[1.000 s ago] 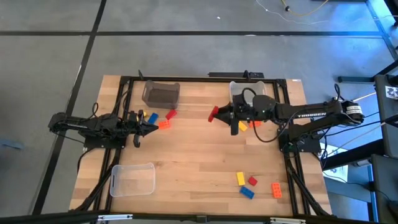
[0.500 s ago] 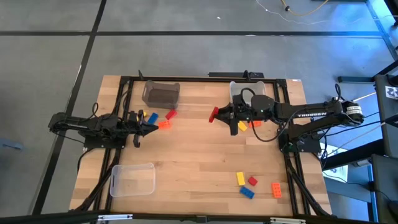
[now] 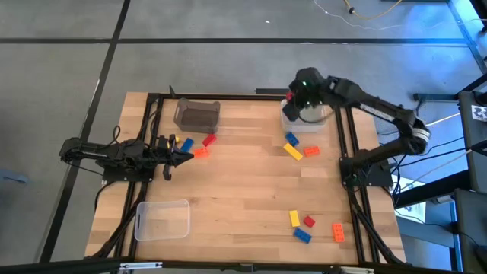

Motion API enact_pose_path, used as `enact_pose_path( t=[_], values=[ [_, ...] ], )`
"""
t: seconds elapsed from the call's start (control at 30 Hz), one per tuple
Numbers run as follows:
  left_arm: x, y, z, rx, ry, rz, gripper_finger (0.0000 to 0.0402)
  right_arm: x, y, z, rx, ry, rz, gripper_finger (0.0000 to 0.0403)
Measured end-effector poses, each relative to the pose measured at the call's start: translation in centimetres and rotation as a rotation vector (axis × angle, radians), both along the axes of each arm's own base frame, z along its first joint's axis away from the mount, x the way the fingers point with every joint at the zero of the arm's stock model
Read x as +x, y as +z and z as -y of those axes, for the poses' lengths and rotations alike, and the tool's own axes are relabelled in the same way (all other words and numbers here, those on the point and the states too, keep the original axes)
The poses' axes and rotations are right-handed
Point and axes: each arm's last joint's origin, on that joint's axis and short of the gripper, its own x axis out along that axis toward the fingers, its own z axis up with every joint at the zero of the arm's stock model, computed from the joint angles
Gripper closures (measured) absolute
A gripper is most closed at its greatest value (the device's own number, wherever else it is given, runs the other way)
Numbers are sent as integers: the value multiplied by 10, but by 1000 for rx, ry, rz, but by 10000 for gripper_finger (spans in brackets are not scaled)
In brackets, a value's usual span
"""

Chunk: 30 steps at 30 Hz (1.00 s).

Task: Sort & place blocks by color
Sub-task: Put the red rectangular block into the gray bin

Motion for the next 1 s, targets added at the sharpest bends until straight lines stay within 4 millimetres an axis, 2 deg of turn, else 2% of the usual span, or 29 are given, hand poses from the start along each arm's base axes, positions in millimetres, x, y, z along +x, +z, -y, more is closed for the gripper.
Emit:
enact_pose_path(
  t=[0.17, 0.37, 0.67, 1.0],
  values=[
    [0, 0, 0, 0, 0, 0, 401, -7, -41, 38, 143, -97, -206, 302],
    [0, 0, 0, 0, 0, 0, 401, 1, -84, 64, 236, -124, -316, 302],
    [0, 0, 0, 0, 0, -1, 401, 13, -134, 75, 374, -161, -413, 302],
    [0, 0, 0, 0, 0, 0, 401, 18, -161, 80, 433, -181, -456, 302]
  ],
)
